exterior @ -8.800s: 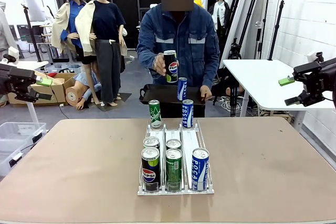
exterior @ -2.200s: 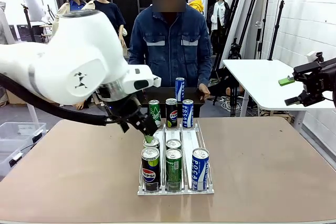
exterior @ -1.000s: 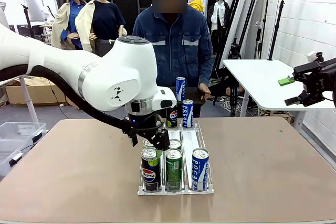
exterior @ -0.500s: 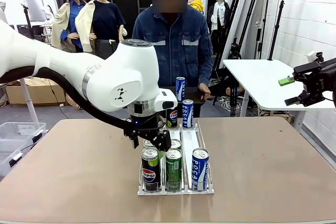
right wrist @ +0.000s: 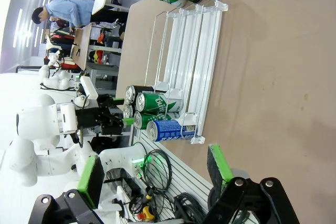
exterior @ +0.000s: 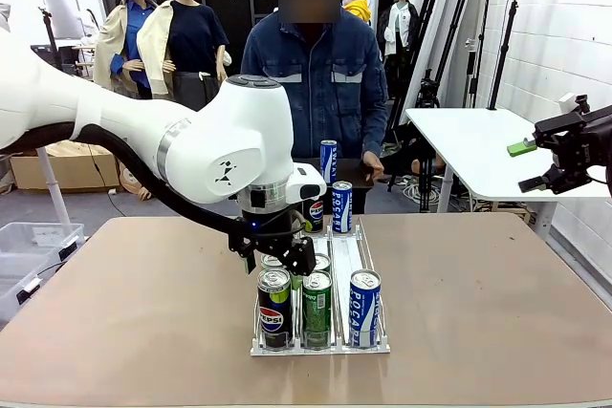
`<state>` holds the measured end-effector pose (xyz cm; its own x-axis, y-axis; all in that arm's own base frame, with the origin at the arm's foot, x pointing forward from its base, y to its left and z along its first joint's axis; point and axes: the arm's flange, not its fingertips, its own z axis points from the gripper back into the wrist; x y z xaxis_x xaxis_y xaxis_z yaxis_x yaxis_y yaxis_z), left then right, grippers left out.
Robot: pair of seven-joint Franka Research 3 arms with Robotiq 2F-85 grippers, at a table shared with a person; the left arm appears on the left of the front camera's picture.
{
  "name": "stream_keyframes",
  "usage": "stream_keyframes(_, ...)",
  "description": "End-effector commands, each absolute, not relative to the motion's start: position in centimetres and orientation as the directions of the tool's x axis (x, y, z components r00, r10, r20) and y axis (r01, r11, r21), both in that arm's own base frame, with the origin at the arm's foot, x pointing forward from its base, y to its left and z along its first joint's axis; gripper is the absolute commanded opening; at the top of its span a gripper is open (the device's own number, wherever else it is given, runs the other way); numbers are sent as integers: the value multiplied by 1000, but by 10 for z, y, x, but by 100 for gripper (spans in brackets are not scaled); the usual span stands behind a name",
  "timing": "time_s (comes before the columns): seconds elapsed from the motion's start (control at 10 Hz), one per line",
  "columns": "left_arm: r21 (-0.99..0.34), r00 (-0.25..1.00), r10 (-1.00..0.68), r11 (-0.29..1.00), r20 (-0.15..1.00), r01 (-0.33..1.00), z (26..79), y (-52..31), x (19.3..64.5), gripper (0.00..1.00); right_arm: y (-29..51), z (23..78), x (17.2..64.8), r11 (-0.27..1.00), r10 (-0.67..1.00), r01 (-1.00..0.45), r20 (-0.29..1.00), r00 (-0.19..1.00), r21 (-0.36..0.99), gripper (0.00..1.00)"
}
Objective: Retrieve and hand over the desired beverage to the person.
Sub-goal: Pick up another can of the same type that the person held from the Automatic Can Dispenser.
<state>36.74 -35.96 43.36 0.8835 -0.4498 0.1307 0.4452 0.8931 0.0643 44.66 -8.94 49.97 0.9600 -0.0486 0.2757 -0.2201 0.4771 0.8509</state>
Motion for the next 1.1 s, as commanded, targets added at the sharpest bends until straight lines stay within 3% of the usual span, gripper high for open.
stream_keyframes(0.0,97,897,-420,907,138,410,431,-365,371,100,-89,499,446,476,-52,-215,272,961,852,100)
stream_keyframes(1.0,78,919,-386,921,79,381,405,-352,375,100,-89,499,446,476,-52,-215,272,961,852,100)
